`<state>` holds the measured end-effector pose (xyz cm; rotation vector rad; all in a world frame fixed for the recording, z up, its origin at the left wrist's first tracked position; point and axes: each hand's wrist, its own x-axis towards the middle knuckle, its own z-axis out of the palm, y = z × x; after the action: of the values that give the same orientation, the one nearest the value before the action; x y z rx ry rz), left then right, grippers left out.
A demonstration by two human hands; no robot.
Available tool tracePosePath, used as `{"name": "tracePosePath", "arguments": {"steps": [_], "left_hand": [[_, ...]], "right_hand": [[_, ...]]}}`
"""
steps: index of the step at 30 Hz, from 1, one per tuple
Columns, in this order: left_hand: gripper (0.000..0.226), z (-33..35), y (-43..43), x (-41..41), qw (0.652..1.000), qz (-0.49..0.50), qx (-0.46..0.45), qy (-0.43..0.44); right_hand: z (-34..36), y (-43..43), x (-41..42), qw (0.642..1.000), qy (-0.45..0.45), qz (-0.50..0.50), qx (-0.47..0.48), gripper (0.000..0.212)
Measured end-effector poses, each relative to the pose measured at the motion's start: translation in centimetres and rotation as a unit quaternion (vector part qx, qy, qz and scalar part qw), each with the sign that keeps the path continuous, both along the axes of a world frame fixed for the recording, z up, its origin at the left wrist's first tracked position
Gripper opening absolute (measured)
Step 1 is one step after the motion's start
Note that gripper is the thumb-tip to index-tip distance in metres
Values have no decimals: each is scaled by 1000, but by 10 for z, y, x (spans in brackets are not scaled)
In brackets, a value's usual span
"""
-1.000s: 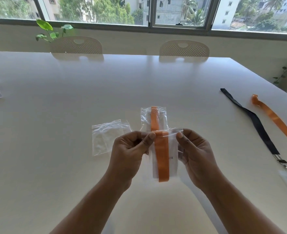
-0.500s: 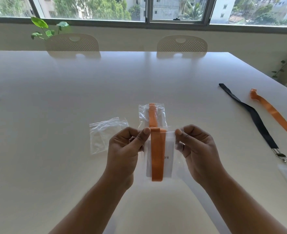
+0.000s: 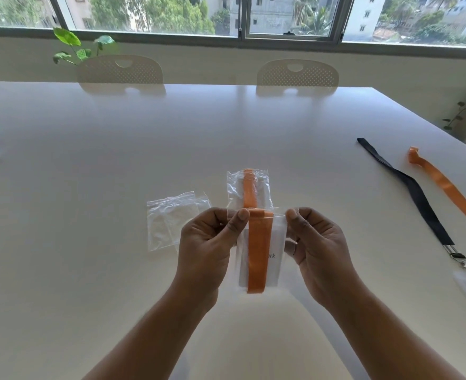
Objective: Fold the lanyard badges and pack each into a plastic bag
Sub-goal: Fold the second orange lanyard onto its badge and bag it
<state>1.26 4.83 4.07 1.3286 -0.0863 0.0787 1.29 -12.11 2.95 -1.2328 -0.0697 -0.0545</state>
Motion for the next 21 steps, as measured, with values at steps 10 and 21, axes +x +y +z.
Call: {"name": "tracePosePath", "arguments": {"steps": [10, 21], "left_hand": [[18, -4, 5, 3, 997, -22, -51, 51], [20, -1, 6, 3, 993, -62, -87, 46]], "right_hand": [[0, -4, 2, 997, 29, 10, 73, 19], [0, 2, -1, 999, 24, 37, 22, 22]]}}
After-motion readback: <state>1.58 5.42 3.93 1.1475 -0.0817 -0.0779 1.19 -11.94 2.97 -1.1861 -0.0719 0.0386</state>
